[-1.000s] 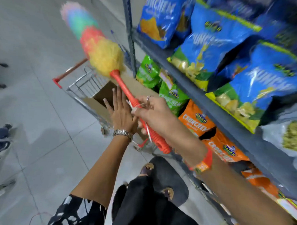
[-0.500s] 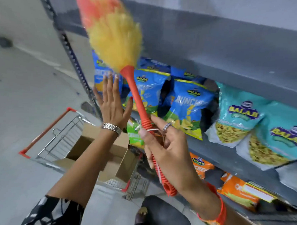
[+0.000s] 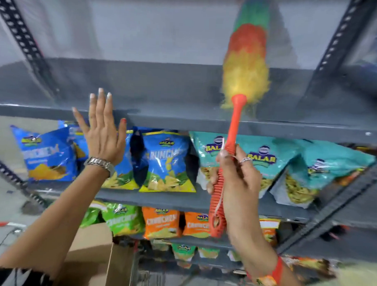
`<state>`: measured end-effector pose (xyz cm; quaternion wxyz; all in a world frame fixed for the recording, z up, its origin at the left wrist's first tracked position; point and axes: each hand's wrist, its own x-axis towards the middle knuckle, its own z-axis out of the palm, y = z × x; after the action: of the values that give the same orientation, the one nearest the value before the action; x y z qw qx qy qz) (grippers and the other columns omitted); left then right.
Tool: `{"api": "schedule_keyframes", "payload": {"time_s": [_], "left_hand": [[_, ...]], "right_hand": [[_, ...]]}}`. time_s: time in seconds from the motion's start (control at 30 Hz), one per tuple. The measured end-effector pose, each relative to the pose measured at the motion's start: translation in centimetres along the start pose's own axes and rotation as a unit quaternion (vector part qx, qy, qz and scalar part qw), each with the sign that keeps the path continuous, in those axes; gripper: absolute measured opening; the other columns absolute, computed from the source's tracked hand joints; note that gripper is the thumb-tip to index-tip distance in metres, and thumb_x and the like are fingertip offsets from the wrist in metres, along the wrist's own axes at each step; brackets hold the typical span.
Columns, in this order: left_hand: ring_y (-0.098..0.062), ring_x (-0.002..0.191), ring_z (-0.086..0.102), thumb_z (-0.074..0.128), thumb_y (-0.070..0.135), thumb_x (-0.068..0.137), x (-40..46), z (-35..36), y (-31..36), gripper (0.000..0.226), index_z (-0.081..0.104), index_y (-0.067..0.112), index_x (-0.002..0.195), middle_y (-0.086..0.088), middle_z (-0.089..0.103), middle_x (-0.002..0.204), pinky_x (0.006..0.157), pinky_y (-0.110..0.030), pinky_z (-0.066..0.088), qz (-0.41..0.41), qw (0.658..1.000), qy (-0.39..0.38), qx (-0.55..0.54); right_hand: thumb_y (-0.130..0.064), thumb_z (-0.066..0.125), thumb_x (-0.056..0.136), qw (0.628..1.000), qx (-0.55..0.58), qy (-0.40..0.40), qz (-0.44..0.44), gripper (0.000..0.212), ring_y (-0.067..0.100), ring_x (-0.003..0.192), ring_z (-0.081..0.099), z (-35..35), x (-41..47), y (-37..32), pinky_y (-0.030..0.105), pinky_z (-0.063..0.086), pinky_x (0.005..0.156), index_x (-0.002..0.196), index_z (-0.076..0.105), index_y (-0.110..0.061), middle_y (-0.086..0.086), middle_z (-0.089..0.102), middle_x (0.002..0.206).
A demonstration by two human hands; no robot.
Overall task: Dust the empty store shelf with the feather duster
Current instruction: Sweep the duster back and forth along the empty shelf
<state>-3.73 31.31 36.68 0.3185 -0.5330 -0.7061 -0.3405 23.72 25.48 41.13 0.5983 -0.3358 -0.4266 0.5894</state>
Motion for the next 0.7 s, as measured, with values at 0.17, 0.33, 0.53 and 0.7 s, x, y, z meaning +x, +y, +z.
{"api": "schedule_keyframes", "payload": {"time_s": [0.17, 0.33, 0.53, 0.7], "left_hand": [[-0.026, 0.142, 0.011, 0.027, 0.033, 0.095, 1.9, 1.1, 0.4, 0.058, 0.022, 0.005, 0.146, -0.012, 0.020, 0.153, 0.108, -0.059, -0.003, 0.001, 0.999, 0.016, -0.034], [-0.020, 0.142, 0.013, 0.017, 0.041, 0.097, 2.0, 2.0, 0.9, 0.060, 0.025, 0.007, 0.145, -0.007, 0.025, 0.152, 0.111, -0.050, -0.005, -0.029, 0.996, 0.067, -0.055], [-0.020, 0.141, 0.018, 0.018, 0.041, 0.096, 1.9, 2.3, 0.8, 0.060, 0.027, 0.006, 0.145, -0.008, 0.028, 0.151, 0.113, -0.040, -0.008, -0.035, 0.994, 0.078, -0.065], [-0.024, 0.139, 0.023, 0.020, 0.039, 0.096, 1.9, 2.5, 0.6, 0.058, 0.029, 0.006, 0.144, -0.008, 0.032, 0.149, 0.113, -0.036, -0.009, -0.038, 0.994, 0.075, -0.065]], "right_hand": [[-0.010, 0.047, 0.097, 0.995, 0.005, 0.094, -0.041, 0.009, 0.006, 0.029, 0.047, -2.0, 2.1, -2.5, 0.017, 0.040, 0.034, 0.090, 0.051, -0.011, -0.005, 0.050, 0.039], [-0.013, 0.048, 0.097, 0.991, 0.056, 0.118, -0.012, 0.011, 0.009, 0.032, 0.053, -2.7, 3.0, -3.5, 0.020, 0.047, 0.041, 0.086, 0.050, -0.011, -0.006, 0.054, 0.041], [-0.012, 0.045, 0.098, 0.990, 0.096, 0.079, 0.067, 0.019, 0.010, 0.029, 0.050, -1.2, 1.7, -3.9, 0.019, 0.046, 0.035, 0.079, 0.046, -0.010, -0.004, 0.052, 0.037], [-0.006, 0.044, 0.098, 0.984, 0.126, 0.064, 0.106, 0.012, 0.009, 0.031, 0.045, 0.8, -0.2, -4.5, 0.018, 0.043, 0.034, 0.086, 0.045, -0.008, -0.001, 0.056, 0.056]]}}
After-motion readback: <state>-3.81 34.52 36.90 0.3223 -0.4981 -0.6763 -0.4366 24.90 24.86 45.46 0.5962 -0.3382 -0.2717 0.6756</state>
